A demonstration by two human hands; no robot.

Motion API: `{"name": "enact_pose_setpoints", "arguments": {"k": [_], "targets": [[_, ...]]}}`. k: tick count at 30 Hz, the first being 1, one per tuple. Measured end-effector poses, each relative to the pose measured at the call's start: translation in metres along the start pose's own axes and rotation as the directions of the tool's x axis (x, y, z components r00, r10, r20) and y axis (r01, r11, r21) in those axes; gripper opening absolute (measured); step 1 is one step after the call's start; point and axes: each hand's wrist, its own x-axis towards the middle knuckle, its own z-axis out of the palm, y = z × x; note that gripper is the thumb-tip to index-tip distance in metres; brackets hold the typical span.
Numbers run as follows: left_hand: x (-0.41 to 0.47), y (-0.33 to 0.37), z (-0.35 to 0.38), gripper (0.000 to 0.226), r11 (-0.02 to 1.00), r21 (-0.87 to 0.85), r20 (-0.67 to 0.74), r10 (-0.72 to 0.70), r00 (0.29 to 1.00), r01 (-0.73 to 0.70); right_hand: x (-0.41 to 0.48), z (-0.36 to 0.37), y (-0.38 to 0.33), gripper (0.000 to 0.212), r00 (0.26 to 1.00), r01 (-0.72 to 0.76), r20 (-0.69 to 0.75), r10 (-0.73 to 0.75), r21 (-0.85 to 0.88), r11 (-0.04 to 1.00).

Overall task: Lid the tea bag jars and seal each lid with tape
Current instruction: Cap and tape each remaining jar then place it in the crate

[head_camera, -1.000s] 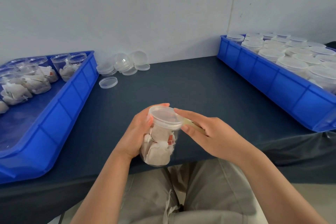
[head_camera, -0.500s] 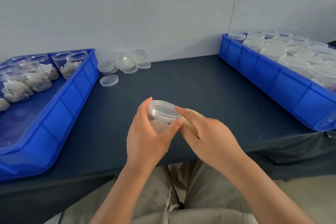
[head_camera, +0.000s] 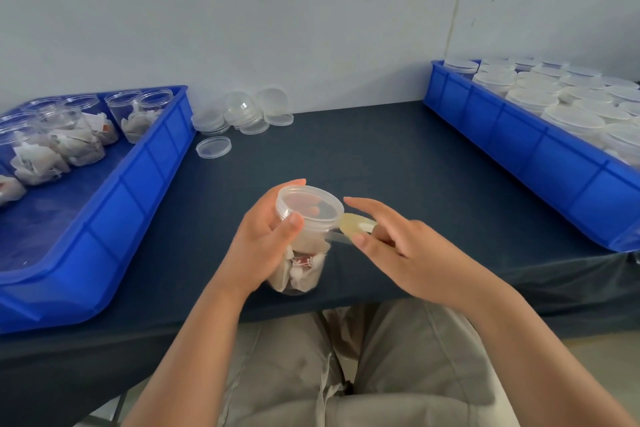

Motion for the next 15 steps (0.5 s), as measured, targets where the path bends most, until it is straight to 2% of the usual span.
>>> {"name": "enact_pose_setpoints", "arguments": {"k": [4, 9, 12, 15], "targets": [[0.006, -0.008, 0.002, 0.079, 0.999, -0.052, 0.135, 0.004, 0.991, 0.003, 0.001, -0.008, 0.005, 0.056, 0.998, 0.018, -0.053, -0.02, -0.048, 0.999], [0.009, -0.019, 0.013, 0.058, 0.986, -0.144, 0.198, -0.058, 0.978, 0.087, 0.0, -0.01, 0.0, 0.057, 0.995, 0.045, -0.088, -0.053, -0.097, 0.994], [0.006, -0.019, 0.018, 0.05, 0.986, -0.135, 0.166, -0.079, 0.983, 0.102, 0.0, -0.001, -0.003, 0.052, 0.994, 0.024, -0.106, -0.031, -0.06, 0.998], [-0.001, -0.008, 0.021, 0.054, 0.998, -0.06, -0.007, 0.001, 1.0, -0.001, -0.001, 0.002, -0.009, 0.051, 0.987, 0.017, -0.161, -0.026, -0.057, 0.998]]}}
